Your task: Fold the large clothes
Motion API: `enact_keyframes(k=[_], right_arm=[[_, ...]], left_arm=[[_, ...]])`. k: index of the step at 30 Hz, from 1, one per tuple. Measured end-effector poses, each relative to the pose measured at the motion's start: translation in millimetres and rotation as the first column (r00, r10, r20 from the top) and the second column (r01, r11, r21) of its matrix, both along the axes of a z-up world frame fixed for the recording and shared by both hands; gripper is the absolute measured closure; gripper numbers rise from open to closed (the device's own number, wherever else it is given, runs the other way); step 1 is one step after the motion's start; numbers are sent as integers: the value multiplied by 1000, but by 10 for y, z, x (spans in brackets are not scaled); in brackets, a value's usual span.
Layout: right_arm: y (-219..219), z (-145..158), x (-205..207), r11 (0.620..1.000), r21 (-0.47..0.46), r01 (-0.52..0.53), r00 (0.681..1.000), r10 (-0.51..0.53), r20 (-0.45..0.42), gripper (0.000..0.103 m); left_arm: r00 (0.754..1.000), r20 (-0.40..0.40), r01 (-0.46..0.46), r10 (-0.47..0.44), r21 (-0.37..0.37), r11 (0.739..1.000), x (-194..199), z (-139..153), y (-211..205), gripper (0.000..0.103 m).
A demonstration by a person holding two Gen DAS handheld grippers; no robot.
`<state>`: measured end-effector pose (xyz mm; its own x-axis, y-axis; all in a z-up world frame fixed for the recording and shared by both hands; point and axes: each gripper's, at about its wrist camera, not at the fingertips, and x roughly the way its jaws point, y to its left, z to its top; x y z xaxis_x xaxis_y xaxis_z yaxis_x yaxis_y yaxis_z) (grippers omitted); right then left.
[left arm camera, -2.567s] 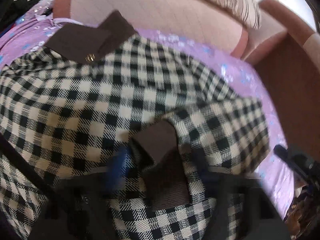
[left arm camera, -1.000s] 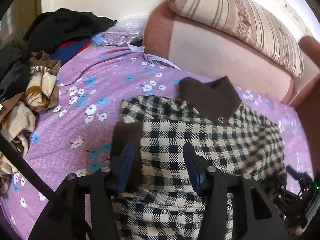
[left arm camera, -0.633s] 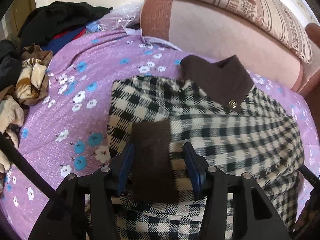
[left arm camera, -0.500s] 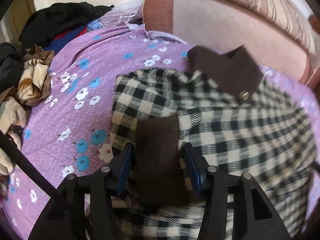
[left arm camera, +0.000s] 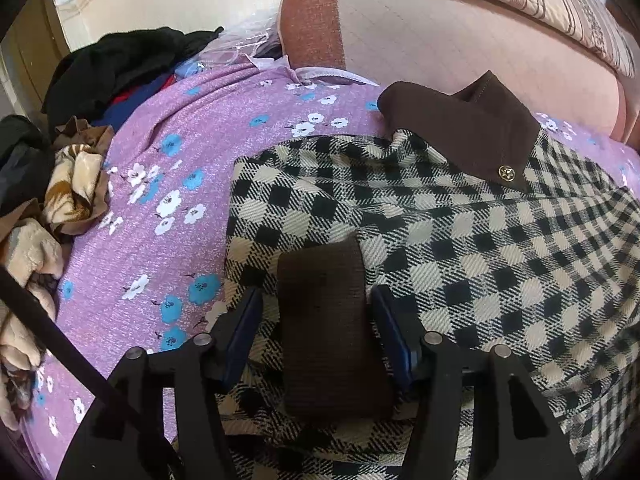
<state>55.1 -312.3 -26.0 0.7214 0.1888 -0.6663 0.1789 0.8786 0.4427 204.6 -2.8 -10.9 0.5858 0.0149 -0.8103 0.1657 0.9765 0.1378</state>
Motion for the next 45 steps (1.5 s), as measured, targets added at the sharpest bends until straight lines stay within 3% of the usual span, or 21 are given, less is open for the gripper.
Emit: enact_keyframes(k=[2,4,5,6,9,10,17,21,24,28,31,39,43,45], right_arm=[[-43,-199,78,1000,0,10,997,-10,-78,48],[-136,-294,71,998,-14,62,990,-64,-127,70],[-167,-259,52,997,-13,78,988,-79,-131,70],[-165,-194,31,995,-37,90,987,-94,-130,70],[-100,48,-75,969,-202,141,984,-161,-81,39],[-110,92,-123,971,-196,137,985,-154,-72,39],[-497,-110,-494,983,57,174,972,-162,-173,39],[-599,-393,-733,962,201,187,959,-133,-252,39],[-545,-438,-979,954,261,150,968,-88,-235,39],[-385,-528,-1380,916,389,99,974,-8,-227,39],[-245,-601,-1723,864,498,76,975,39,-217,39],[-15,-752,-2463,761,647,51,985,70,-160,39],[108,-824,-2704,727,686,30,990,72,-120,39],[186,-823,-2760,730,683,8,989,93,-111,39]], left_arm=[[1000,-6,-3,3,4,1000,-13,22,1,44],[1000,-25,-2,1,-9,1000,-42,80,43,44],[1000,-24,-5,4,-24,1000,-79,131,87,44],[1000,-17,-11,10,-37,999,-134,192,147,44],[1000,-19,-23,21,-77,997,-306,311,360,44],[999,-28,-27,24,-97,995,-372,331,454,44],[990,-124,-101,74,-229,968,-911,161,1196,44],[983,-180,-94,32,-345,934,-1208,17,1459,44],[981,-192,-49,-28,-384,922,-1405,17,1491,44],[970,-212,17,-115,-415,910,-1693,-4,1445,55],[964,-214,50,-156,-433,900,-1953,-12,1453,58],[945,-255,1,-203,-622,783,-2429,-123,1736,63],[944,-265,-28,-198,-662,749,-2616,-154,1832,65],[946,-265,-43,-188,-675,736,-2719,-159,1867,65]])
